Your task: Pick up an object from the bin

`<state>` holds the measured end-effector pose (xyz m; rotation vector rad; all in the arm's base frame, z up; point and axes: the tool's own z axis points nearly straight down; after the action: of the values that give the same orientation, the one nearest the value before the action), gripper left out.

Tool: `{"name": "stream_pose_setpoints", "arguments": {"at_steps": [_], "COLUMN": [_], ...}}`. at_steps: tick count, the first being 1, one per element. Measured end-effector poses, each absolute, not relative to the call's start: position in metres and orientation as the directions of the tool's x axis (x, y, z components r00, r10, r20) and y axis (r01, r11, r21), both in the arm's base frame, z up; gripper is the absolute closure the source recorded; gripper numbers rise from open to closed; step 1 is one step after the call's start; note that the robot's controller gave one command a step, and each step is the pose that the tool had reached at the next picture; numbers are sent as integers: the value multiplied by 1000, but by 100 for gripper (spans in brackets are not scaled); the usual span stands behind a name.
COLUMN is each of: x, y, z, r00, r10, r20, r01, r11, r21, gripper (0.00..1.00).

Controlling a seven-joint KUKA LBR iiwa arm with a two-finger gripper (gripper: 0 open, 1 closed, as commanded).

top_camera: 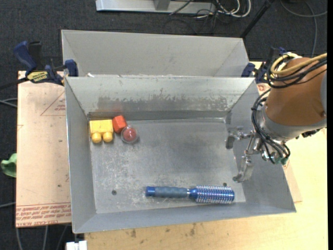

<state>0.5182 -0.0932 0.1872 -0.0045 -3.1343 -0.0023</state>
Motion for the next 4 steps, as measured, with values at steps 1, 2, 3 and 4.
{"name": "stream_pose_setpoints", "arguments": {"at_steps": [1,2,3,4], "x": [528,498,487,487], "y": [-84,-72,-31,24], "z": [171,81,78,76], "r00": [-962,-872,-876,-856], "r10": [-274,-490,-482,-516], "r20": [0,2,-20,-22], "r01": [-274,-490,-481,-516], "r11": [962,872,876,857], "r21": [2,1,-12,-11], "gripper": [0,0,0,0]}}
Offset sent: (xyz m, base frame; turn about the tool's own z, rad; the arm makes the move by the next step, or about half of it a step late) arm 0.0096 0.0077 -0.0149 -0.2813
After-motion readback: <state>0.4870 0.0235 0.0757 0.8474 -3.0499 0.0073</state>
